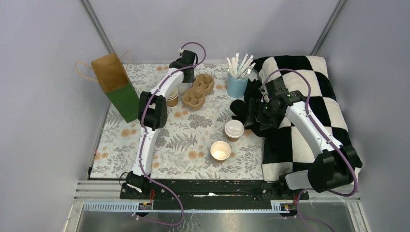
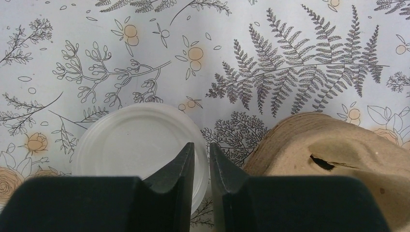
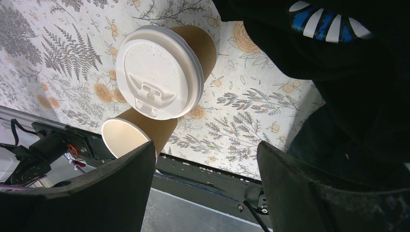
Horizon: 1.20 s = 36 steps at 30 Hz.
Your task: Pack the takeout coffee
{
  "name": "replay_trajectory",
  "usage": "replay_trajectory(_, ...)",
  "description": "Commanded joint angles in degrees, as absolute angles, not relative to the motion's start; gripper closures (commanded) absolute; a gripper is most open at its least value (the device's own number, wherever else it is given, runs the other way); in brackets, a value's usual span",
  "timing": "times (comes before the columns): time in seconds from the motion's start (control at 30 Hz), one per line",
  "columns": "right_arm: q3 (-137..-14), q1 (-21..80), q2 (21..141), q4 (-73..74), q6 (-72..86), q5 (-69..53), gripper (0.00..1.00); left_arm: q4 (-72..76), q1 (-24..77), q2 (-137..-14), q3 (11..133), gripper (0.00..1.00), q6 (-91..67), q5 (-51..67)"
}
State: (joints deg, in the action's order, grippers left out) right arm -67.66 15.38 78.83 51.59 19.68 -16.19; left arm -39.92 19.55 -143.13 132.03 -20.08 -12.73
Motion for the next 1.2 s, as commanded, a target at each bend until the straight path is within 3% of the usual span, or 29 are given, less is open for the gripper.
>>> replay_trajectory(0.0,-68.93,15.57,79.1,51.76,19.0,-17.39,0.18,-38.64,19.85,-143.65,134.39,0.78,-19.27,-13.79)
replay_trajectory(0.37,-69.13,15.63,79.19,51.76,18.9,-17.64,0.18,-38.8,19.86,-142.81,134.75,0.9,-18.48,-14.75)
replay_trajectory(0.63,-68.92,15.6,79.04,51.68,18.97,-17.92,0.18,-38.79,19.86,-141.01,135.12,0.85,-18.15,-14.58)
replay_trajectory(0.87,-68.82,15.59,78.84,51.7,19.07,-18.05,0.18,-39.22,19.79,-141.46,134.92,0.9,-17.93,-14.62)
replay_trajectory(1.0,-68.82,15.59,78.82,51.76,19.08,-18.1,0.18,-39.24,19.81,-141.04,134.91,0.85,-17.69,-15.12)
replay_trajectory(1.17,-68.82,15.64,78.93,51.56,19.16,-18.43,0.18,-39.23,19.78,-141.07,134.98,0.91,-17.47,-15.26)
